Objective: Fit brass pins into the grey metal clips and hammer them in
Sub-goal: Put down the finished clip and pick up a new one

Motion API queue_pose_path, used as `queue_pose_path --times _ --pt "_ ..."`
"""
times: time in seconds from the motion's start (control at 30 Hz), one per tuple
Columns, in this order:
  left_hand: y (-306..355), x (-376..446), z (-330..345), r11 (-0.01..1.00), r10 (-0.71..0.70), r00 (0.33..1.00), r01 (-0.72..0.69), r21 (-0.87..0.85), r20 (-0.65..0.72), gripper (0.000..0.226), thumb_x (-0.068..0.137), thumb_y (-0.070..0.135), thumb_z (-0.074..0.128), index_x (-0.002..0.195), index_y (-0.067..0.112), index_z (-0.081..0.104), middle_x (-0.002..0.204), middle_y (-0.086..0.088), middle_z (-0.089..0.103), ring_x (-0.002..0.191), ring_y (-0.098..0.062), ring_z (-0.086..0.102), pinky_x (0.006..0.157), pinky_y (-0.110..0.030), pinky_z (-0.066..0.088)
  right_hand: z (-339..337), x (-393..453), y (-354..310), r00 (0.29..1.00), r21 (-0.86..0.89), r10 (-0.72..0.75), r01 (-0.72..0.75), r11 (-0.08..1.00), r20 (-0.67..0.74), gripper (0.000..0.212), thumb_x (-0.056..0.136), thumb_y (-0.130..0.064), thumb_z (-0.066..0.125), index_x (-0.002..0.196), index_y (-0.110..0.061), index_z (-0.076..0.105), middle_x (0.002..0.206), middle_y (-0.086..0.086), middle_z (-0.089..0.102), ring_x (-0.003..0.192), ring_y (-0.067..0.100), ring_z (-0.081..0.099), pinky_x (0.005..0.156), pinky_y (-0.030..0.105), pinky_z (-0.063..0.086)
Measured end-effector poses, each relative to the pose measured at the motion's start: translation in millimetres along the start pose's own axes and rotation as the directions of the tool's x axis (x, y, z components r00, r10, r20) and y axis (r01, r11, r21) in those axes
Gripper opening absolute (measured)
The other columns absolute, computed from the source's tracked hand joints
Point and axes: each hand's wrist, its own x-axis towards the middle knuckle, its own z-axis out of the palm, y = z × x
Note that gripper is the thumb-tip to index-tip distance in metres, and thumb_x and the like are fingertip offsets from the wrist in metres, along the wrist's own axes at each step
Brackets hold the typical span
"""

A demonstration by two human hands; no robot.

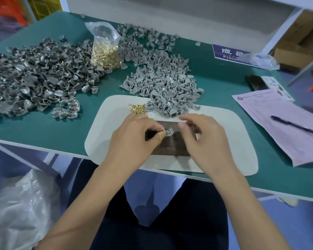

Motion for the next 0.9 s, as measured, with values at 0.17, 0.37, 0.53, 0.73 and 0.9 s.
queue_pose_path --times 0.17,0.37,0.53,0.73,0.9 --pt "-23.6 -8.5 -12.3 0.997 -0.067 0.989 0.060 -0.056 -0.129 0.007 0.086 0.037 0.067 0.092 0.039 0.066 0.092 0.024 0.059 0.087 -0.002 0.048 0.069 -0.016 0.037 35.0 16.2 -37.0 0.984 0.070 -0.135 0.127 0.989 0.117 0.011 0.090 -0.019 0.073 0.097 -0.026 0.077 0.092 -0.013 0.073 0.092 0.014 0.061 0.085 0.040 0.050" --pt "-69.3 -18.3 -45.2 0.977 -0.200 0.954 0.210 0.022 -0.224 0.007 0.087 0.037 0.071 0.090 0.039 0.065 0.090 0.020 0.061 0.088 -0.007 0.050 0.065 -0.029 0.044 88.3 46.0 -82.1 0.914 0.044 -0.192 0.189 0.981 0.357 0.007 0.089 -0.022 0.067 0.090 -0.026 0.073 0.085 -0.009 0.071 0.089 0.021 0.062 0.086 0.041 0.050" --pt "-98.5 -23.0 -63.0 0.939 -0.304 0.932 0.328 0.104 -0.197 0.010 0.091 0.034 0.068 0.101 0.032 0.069 0.095 0.016 0.063 0.100 -0.015 0.051 0.073 -0.034 0.046 125.9 69.0 -110.1 0.854 -0.103 -0.175 0.257 0.961 0.491 0.008 0.091 -0.030 0.065 0.092 -0.032 0.073 0.092 -0.009 0.072 0.094 0.022 0.064 0.074 0.033 0.051" --pt "-103.3 -23.3 -72.0 0.936 -0.326 0.931 0.343 0.085 -0.165 0.021 0.094 0.034 0.063 0.113 0.027 0.067 0.104 0.012 0.065 0.107 -0.017 0.052 0.083 -0.039 0.049 160.8 97.8 -131.3 0.871 -0.185 -0.107 0.219 0.958 0.479 0.008 0.094 -0.031 0.063 0.093 -0.031 0.071 0.091 -0.010 0.071 0.095 0.020 0.065 0.074 0.032 0.052" --pt "-102.0 -21.3 -72.0 0.935 -0.319 0.933 0.339 0.108 -0.166 0.018 0.095 0.036 0.062 0.109 0.027 0.067 0.104 0.012 0.064 0.107 -0.015 0.051 0.081 -0.036 0.047 163.0 109.5 -134.1 0.920 -0.156 -0.063 0.132 0.979 0.386 0.027 0.098 -0.032 0.060 0.124 -0.037 0.065 0.107 -0.006 0.074 0.104 0.024 0.066 0.082 0.035 0.054"
